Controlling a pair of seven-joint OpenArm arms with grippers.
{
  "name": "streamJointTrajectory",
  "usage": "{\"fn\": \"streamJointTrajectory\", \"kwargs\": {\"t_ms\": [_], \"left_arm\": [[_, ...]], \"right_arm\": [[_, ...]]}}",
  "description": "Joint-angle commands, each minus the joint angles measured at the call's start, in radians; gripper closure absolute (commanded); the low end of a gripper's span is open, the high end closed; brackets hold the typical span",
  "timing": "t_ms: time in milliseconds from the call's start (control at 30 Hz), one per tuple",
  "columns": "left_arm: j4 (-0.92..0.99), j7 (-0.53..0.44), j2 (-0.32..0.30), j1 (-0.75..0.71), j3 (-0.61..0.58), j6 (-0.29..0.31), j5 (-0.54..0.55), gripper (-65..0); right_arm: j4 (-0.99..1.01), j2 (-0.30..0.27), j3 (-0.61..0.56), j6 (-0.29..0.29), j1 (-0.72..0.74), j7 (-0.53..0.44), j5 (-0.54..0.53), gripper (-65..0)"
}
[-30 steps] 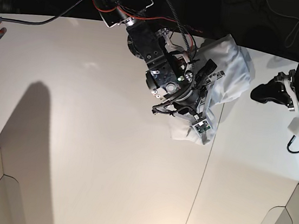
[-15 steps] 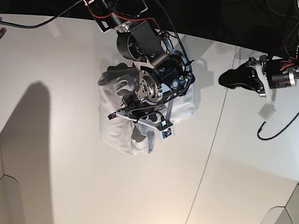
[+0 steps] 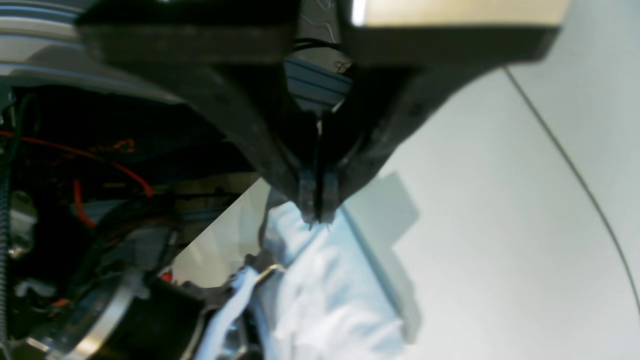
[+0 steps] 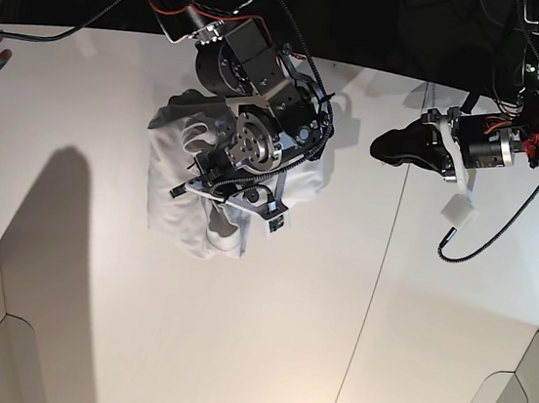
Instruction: Layout the t-shirt on the table in an organized manner, then fold the t-shirt properly
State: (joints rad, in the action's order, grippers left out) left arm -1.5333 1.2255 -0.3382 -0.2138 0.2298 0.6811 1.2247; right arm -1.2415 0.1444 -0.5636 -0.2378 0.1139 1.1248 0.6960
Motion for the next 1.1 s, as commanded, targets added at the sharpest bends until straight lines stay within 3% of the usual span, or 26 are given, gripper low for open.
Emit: {"fn": "streamJointTrajectory", "kwargs": {"t_ms": [0,400,767,1067], "left_arm": [[-0.016,-0.019,-0.01,0.011,0.004,0.01,0.028,0.0],[-0.016,-0.021,-0.011,0.011,0.004,0.011,0.028,0.0],[-0.015,-0.023,-0.011,0.011,-0.004,0.011,0.024,0.0],[-0.003,-0.048,-0.006,0.012,-0.172,-0.012,-0.041,0.0]], "right_arm": [[-0.021,0.0,0.006,0.018,-0.004,0.058,-0.045,0.0],[-0.239,0.0,0.006,0.017,-0.004,0.085,-0.045,0.0],[-0.302,0.0,-0.022,0.018,-0.004,0.112,-0.045,0.0],[-0.363,0.001,-0.114,0.017,-0.004,0.123,-0.044,0.0]]}}
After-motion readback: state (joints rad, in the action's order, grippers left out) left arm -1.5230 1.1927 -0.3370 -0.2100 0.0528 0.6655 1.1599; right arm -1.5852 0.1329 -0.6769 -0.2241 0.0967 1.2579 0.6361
